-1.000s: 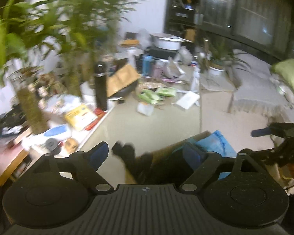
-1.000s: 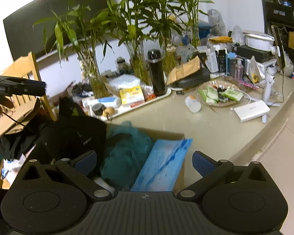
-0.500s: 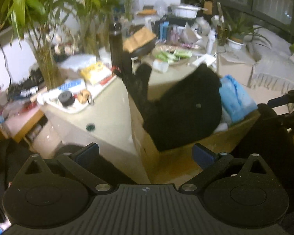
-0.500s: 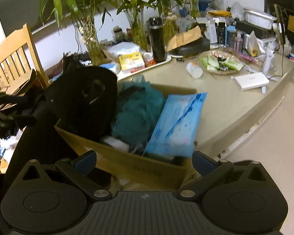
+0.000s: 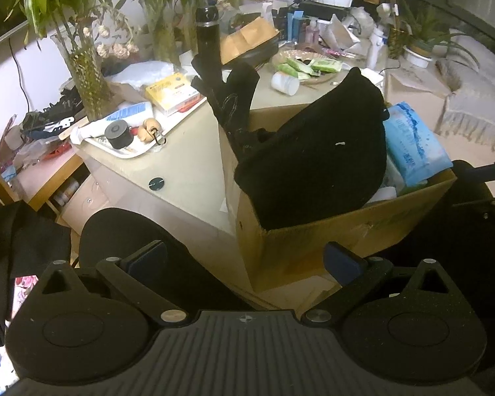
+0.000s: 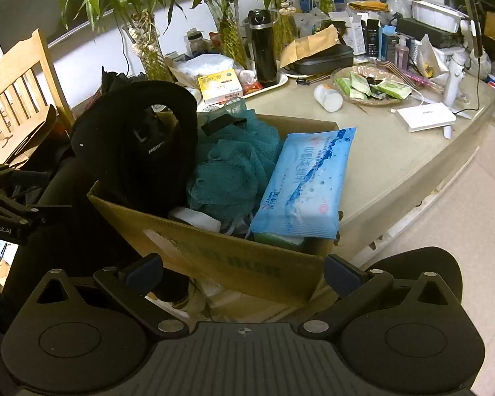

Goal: Organize soft objects

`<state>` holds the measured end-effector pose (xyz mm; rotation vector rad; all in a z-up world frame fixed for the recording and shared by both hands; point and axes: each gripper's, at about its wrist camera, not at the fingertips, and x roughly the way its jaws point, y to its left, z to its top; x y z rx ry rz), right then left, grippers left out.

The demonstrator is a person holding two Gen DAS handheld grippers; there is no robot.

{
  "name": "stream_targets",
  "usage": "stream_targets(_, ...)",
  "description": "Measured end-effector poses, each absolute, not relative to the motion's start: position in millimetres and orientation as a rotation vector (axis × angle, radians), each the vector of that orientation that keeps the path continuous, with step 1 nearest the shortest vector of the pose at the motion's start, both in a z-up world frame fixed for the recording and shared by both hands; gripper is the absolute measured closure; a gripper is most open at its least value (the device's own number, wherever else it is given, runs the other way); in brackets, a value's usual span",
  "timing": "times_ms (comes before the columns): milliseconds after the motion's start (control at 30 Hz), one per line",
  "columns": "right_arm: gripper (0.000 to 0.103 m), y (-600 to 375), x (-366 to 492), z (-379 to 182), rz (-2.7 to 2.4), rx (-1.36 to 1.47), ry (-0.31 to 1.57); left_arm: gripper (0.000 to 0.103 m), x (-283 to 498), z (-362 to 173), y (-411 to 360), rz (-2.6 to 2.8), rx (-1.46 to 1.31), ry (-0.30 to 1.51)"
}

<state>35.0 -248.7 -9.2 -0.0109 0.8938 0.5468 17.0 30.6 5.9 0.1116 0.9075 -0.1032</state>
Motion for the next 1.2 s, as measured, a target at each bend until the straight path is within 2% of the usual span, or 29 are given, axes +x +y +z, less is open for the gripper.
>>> stream_targets(1200,0.000,-252,36,-7,0.524,-0.016,0.871,0.000,14,9,19,-0.110,0.130,0.925)
